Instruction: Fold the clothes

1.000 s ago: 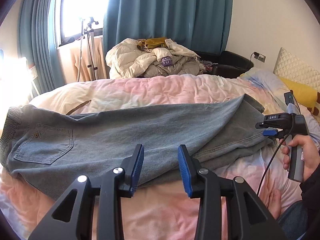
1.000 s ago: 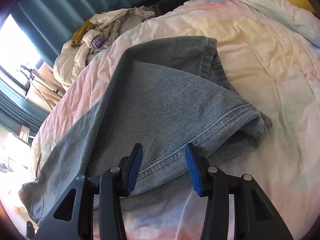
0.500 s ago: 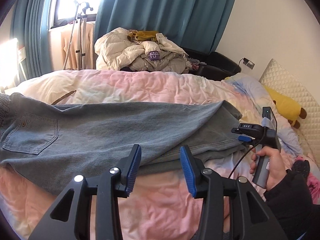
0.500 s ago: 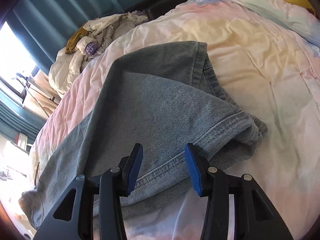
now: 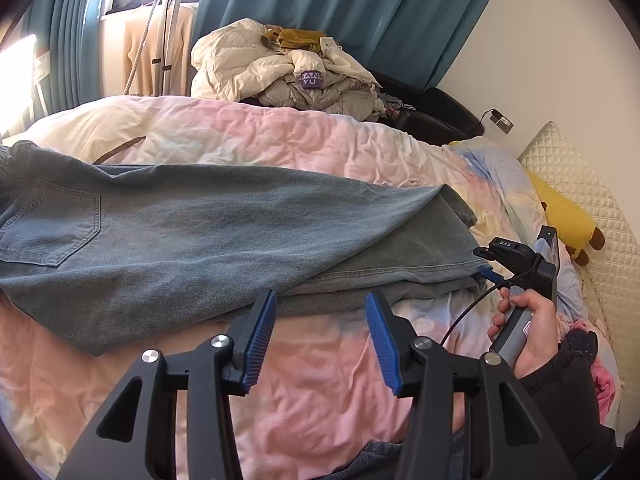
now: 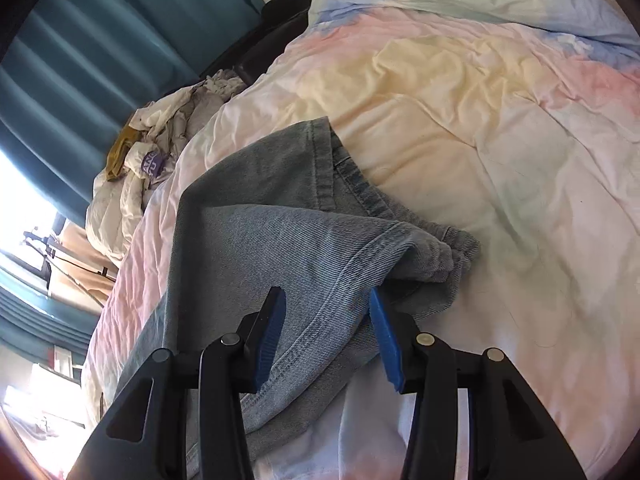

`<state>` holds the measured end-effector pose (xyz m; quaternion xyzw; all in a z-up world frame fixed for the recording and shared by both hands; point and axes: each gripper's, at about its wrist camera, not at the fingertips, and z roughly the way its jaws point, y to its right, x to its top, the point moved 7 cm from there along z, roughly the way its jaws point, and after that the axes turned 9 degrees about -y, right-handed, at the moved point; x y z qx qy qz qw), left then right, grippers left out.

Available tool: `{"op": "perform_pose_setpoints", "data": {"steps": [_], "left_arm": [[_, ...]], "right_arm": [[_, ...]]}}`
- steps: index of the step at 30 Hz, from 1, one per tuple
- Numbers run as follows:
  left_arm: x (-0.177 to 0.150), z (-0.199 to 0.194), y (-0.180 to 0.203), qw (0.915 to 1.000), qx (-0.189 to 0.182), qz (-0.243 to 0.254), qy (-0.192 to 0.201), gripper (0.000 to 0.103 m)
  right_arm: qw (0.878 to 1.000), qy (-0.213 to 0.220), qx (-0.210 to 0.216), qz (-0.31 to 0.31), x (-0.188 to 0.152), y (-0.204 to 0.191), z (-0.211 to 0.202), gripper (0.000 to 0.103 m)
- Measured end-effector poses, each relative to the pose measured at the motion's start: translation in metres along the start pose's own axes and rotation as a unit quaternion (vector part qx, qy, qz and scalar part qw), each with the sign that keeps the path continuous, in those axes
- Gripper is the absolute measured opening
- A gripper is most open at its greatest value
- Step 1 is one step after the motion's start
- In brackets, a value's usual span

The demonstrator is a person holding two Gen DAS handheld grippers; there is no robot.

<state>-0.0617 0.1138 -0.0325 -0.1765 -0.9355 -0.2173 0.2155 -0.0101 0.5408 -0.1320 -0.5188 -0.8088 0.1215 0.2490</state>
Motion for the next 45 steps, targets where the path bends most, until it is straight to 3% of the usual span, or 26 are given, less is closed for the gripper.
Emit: {"op": "perform_pose_setpoints", "data": {"steps": [6, 11, 18, 19, 20, 23, 26, 29, 31, 32, 34, 37, 39, 40, 42, 45], "left_arm": [[-0.002, 0.003, -0.001, 1.0, -0.005, 0.003, -0.007, 0.048], [0.0, -0.003, -0.001, 0.9999, -0.007, 0.009, 0.004, 0.048], [-0.001, -0.002, -0.001, 0.9998, 0.001, 0.02, 0.009, 0.048], [-0.001, 0.001, -0.002, 0.9996, 0.006, 0.025, 0.011, 0.048], [-0.001, 0.004, -0.004, 0.9995, 0.009, 0.028, 0.011, 0.048], [0.0, 0.018, -0.016, 0.9997, 0.01, 0.023, 0.002, 0.048], [0.003, 0.031, -0.031, 0.9999, 0.005, 0.008, -0.003, 0.048], [0.008, 0.042, -0.046, 0.9999, 0.004, -0.011, -0.006, 0.048], [0.009, 0.049, -0.056, 0.9997, 0.01, -0.019, -0.007, 0.048], [0.009, 0.053, -0.059, 0.9997, 0.013, -0.021, -0.009, 0.048], [0.008, 0.059, -0.066, 0.9994, 0.018, -0.027, -0.014, 0.048], [0.009, 0.067, -0.072, 0.999, 0.031, -0.027, -0.018, 0.048], [0.009, 0.071, -0.075, 0.9988, 0.039, -0.024, -0.017, 0.048], [0.01, 0.073, -0.077, 0.9987, 0.041, -0.023, -0.016, 0.048], [0.011, 0.077, -0.081, 0.9984, 0.046, -0.027, -0.018, 0.048], [0.014, 0.078, -0.087, 0.998, 0.054, -0.031, -0.014, 0.048]], "right_arm": [[1.0, 0.002, 0.003, 0.019, 0.012, 0.009, 0.008, 0.044], [0.998, -0.007, 0.031, 0.057, 0.019, 0.018, 0.021, 0.044], [0.999, 0.012, 0.026, 0.043, 0.027, 0.011, 0.031, 0.044], [0.999, 0.019, 0.026, 0.04, 0.029, 0.009, 0.032, 0.043], [0.999, 0.026, 0.023, 0.035, 0.031, 0.007, 0.032, 0.036], [0.998, 0.063, -0.005, -0.004, 0.039, -0.003, 0.024, 0.009], [0.987, 0.136, -0.01, -0.09, 0.04, -0.039, -0.005, 0.003], [0.961, 0.215, 0.001, -0.174, 0.03, -0.08, -0.042, 0.003], [0.951, 0.241, -0.006, -0.194, 0.028, -0.088, -0.056, 0.003], [0.953, 0.237, -0.014, -0.186, 0.029, -0.083, -0.056, 0.003], [0.972, 0.193, -0.021, -0.136, 0.037, -0.055, -0.042, 0.003], [0.998, 0.057, -0.02, -0.021, 0.035, 0.009, 0.006, 0.003], [0.999, -0.027, -0.008, 0.046, 0.022, 0.043, 0.034, 0.003], [0.996, -0.045, 0.007, 0.07, 0.018, 0.053, 0.039, 0.003], [0.998, -0.025, 0.017, 0.055, 0.023, 0.049, 0.026, 0.003], [0.997, 0.07, 0.019, -0.032, 0.034, 0.012, -0.017, 0.003]]}}
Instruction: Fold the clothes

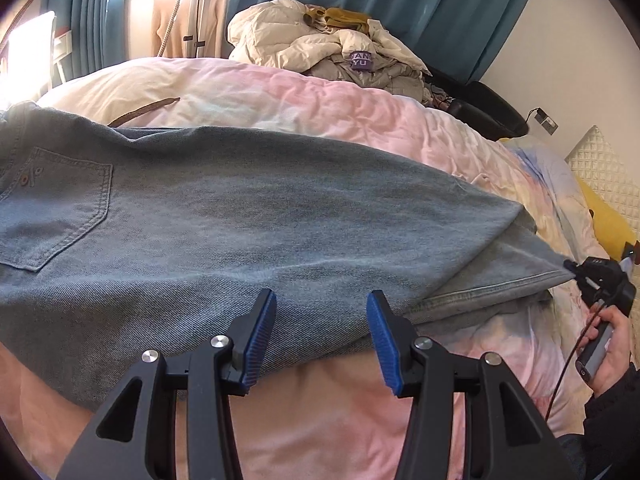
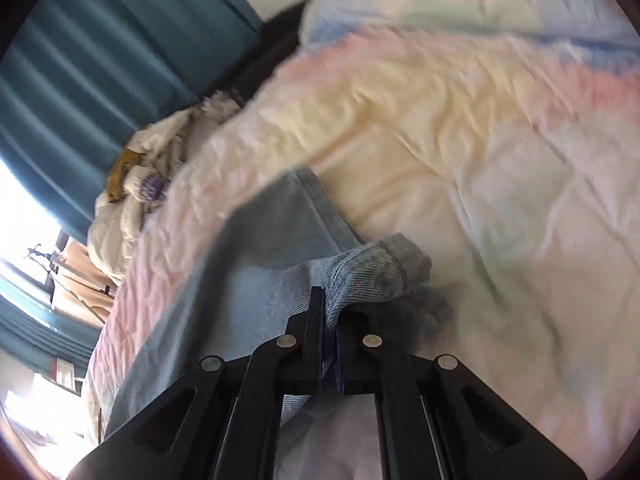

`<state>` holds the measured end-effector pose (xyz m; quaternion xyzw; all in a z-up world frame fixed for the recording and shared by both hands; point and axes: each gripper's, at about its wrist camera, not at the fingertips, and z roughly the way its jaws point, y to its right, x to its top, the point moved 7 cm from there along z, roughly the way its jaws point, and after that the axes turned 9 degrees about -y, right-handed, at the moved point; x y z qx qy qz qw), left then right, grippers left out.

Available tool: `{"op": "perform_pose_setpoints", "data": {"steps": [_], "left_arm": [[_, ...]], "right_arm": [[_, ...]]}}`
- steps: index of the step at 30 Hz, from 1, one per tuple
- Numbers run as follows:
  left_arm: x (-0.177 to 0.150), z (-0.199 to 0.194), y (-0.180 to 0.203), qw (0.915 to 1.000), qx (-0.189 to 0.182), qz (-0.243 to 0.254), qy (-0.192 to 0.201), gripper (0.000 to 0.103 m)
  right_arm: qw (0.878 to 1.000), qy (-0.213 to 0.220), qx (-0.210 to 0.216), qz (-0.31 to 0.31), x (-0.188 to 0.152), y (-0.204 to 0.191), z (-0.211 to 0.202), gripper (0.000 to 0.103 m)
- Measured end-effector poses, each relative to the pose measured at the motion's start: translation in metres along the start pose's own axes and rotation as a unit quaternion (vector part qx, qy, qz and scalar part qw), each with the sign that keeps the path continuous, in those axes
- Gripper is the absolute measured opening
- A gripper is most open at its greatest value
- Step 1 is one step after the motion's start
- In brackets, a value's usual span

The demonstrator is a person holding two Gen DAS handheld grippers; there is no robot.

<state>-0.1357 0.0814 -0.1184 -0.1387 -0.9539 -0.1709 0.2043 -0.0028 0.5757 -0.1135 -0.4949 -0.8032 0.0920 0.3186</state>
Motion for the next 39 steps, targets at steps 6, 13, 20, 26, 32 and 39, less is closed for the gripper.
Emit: {"op": "perform_pose_setpoints", "data": {"steps": [6, 13, 20, 26, 32, 39], "left_arm": [[0.007, -0.003, -0.007, 0.9995, 0.026, 0.007, 0.017, 0.048], [0.008, -0.004, -0.002, 0.9982, 0.046, 0.028, 0.029, 0.048], [0.009, -0.014, -0.006, 0.9966, 0.062, 0.023, 0.049, 0.048], [0.01, -0.014, -0.017, 0.9939, 0.09, 0.017, 0.06, 0.048], [0.015, 0.001, -0.037, 0.9924, 0.113, -0.009, 0.049, 0.048], [0.017, 0.018, -0.044, 0.9919, 0.119, -0.024, 0.039, 0.048]], "right_arm": [[0.997, -0.061, -0.04, 0.034, -0.018, 0.026, 0.023, 0.003], [0.995, -0.072, -0.024, 0.063, -0.031, 0.04, 0.004, 0.018], [0.972, -0.155, 0.122, 0.127, -0.074, 0.018, -0.005, 0.059], [0.926, -0.207, 0.187, 0.255, -0.087, 0.032, 0.049, 0.06], [0.948, -0.133, 0.184, 0.224, -0.045, 0.032, 0.072, 0.06], [0.948, -0.098, 0.206, 0.222, -0.02, 0.036, 0.087, 0.059]]}}
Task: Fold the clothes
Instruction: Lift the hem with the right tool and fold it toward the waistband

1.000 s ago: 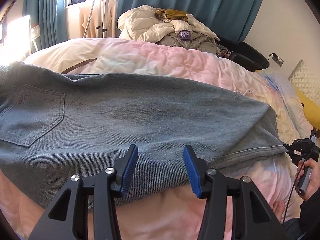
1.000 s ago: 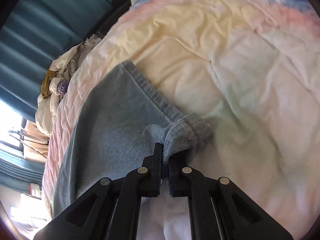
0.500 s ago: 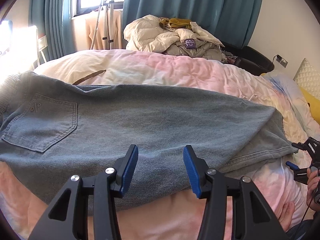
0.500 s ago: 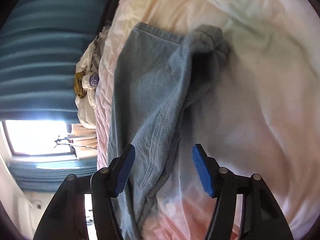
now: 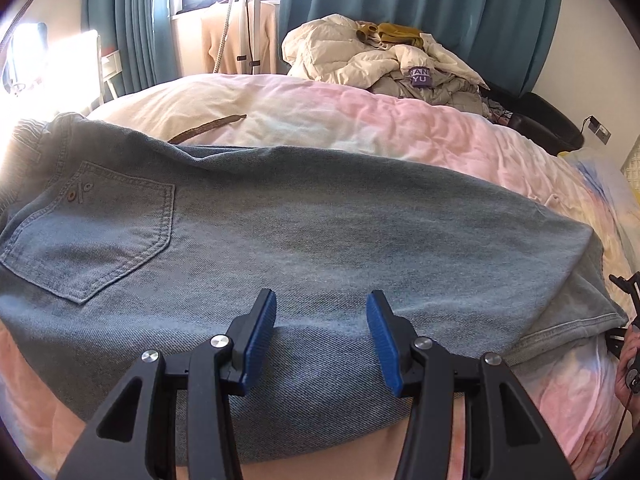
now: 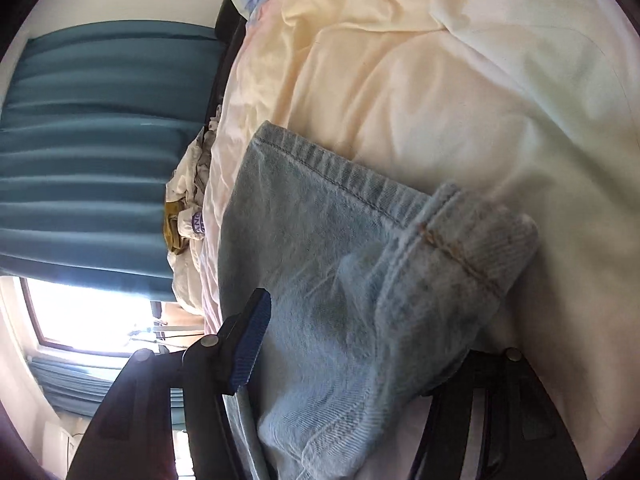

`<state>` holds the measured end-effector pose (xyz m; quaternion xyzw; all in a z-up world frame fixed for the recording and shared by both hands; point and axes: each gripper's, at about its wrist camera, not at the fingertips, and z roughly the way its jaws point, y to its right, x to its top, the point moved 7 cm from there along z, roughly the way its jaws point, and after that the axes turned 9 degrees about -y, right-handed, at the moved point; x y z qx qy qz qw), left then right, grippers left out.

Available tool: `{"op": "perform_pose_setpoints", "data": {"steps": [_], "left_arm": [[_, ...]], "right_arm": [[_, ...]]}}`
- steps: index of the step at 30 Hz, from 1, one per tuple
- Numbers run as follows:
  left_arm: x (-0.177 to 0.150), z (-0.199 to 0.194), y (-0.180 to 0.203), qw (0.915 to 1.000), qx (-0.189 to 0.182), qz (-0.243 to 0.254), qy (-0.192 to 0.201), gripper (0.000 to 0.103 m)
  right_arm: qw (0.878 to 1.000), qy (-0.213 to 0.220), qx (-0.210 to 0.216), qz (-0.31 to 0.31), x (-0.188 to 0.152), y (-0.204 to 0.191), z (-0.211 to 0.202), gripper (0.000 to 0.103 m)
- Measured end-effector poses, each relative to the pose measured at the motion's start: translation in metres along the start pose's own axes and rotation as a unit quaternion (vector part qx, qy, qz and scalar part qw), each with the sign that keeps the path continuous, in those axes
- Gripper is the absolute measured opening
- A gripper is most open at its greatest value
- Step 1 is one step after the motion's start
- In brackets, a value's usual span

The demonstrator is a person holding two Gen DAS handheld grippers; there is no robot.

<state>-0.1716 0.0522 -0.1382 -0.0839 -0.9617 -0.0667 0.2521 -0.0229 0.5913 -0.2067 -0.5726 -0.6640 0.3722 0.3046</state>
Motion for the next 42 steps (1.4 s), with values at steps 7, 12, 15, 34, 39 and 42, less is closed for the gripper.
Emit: {"op": "perform_pose_setpoints", "data": {"steps": [7, 12, 15, 34, 39, 42], "left_arm": [[-0.008, 0.015, 0.008, 0.9998, 0.009, 0.009, -0.015, 0.048], [-0.011, 0.017, 0.011, 0.9996, 0.019, 0.017, -0.015, 0.048], [-0.012, 0.016, 0.011, 0.9997, 0.014, 0.017, -0.014, 0.048], [-0.006, -0.001, 0.025, 0.9982, 0.04, 0.043, 0.006, 0.048], [-0.009, -0.012, 0.04, 0.9996, -0.023, 0.015, 0.002, 0.048], [-0.012, -0.019, 0.052, 0.9992, -0.034, 0.018, 0.011, 0.048]], "right_arm": [[0.989, 0.039, 0.011, -0.144, 0.001, -0.057, -0.011, 0.059], [0.995, -0.019, -0.07, -0.072, 0.003, -0.01, 0.019, 0.059], [0.999, -0.016, -0.035, -0.038, 0.005, -0.006, 0.018, 0.056], [0.997, 0.004, 0.015, -0.075, 0.024, -0.033, -0.013, 0.004], [0.987, 0.026, -0.007, -0.157, 0.029, -0.064, -0.028, 0.003], [0.983, 0.026, -0.013, -0.184, 0.035, -0.07, -0.034, 0.003]]}}
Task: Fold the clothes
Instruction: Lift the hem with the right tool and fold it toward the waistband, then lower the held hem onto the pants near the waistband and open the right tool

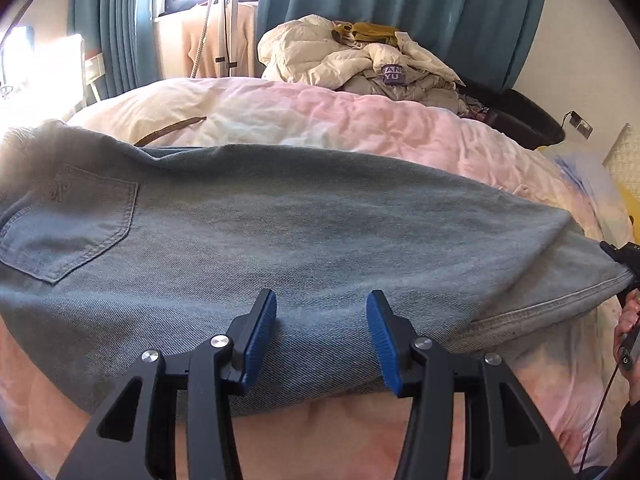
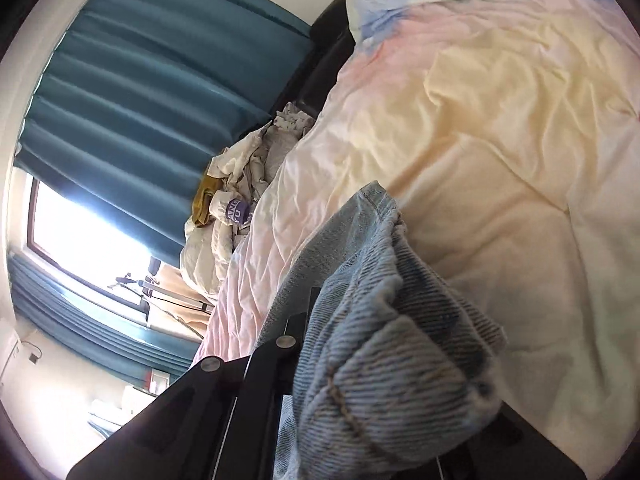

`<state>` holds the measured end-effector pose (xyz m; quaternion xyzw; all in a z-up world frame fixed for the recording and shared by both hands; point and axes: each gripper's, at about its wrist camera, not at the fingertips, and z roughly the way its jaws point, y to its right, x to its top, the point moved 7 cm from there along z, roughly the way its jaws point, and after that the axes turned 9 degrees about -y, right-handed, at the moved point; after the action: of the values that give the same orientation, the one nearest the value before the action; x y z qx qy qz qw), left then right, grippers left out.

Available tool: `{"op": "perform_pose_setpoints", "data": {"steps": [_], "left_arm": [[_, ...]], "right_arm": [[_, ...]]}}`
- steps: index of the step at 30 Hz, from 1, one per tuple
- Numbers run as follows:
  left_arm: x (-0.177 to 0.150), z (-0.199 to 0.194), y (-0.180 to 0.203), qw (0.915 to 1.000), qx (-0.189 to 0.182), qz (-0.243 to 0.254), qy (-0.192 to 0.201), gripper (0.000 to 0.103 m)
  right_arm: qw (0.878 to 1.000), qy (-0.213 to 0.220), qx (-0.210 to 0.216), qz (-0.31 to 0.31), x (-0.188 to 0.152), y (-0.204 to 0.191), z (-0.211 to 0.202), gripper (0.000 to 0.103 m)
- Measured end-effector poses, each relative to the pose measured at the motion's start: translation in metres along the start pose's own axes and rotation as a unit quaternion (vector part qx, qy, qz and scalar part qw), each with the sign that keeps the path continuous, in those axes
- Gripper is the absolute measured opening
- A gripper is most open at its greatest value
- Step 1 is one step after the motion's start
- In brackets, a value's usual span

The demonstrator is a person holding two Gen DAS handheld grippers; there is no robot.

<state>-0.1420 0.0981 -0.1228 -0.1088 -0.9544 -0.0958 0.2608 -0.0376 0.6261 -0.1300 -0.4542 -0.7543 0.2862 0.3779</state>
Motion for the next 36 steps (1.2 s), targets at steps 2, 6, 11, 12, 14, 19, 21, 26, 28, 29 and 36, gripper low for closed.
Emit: {"op": "perform_pose_setpoints", "data": {"steps": [2, 6, 11, 12, 14, 19, 21, 26, 28, 29, 36], "left_arm": [[0.001, -0.007, 0.009, 0.9998, 0.0, 0.014, 0.016, 0.048], [0.005, -0.021, 0.02, 0.9988, 0.0, 0.029, 0.038, 0.048], [0.01, -0.024, 0.023, 0.9986, 0.005, 0.037, 0.037, 0.048], [0.011, -0.023, 0.022, 0.9986, 0.008, 0.037, 0.036, 0.048], [0.008, -0.016, 0.019, 0.9987, 0.017, 0.04, 0.028, 0.048], [-0.01, 0.027, 0.013, 0.9943, 0.074, 0.07, -0.033, 0.048], [-0.016, 0.039, 0.01, 0.9923, 0.082, 0.077, -0.051, 0.049], [-0.006, 0.021, 0.002, 0.9957, 0.058, 0.063, -0.035, 0.048], [0.001, 0.006, -0.007, 0.9968, 0.055, 0.054, -0.022, 0.048], [0.004, -0.001, -0.012, 0.997, 0.056, 0.049, -0.017, 0.048], [0.021, -0.041, -0.045, 0.9987, 0.042, 0.018, 0.025, 0.048]], "right_arm": [[1.0, 0.004, -0.005, -0.01, 0.005, 0.0, -0.005, 0.003], [1.0, 0.019, -0.002, -0.01, 0.023, 0.001, -0.026, 0.003], [0.998, 0.05, -0.023, -0.04, 0.053, -0.007, -0.061, 0.003], [0.997, 0.057, -0.029, -0.045, 0.059, -0.007, -0.069, 0.003], [0.995, 0.067, -0.046, -0.054, 0.069, -0.008, -0.082, 0.003], [0.987, 0.083, -0.094, -0.098, 0.073, -0.029, -0.1, 0.003], [0.98, 0.1, -0.11, -0.13, 0.066, -0.055, -0.105, 0.003], [0.956, 0.138, -0.147, -0.214, 0.035, -0.136, -0.112, 0.003], [0.945, 0.149, -0.152, -0.249, 0.016, -0.17, -0.112, 0.003], [0.939, 0.155, -0.154, -0.267, 0.007, -0.187, -0.112, 0.003], [0.879, 0.177, -0.186, -0.401, -0.078, -0.284, -0.089, 0.003]]}}
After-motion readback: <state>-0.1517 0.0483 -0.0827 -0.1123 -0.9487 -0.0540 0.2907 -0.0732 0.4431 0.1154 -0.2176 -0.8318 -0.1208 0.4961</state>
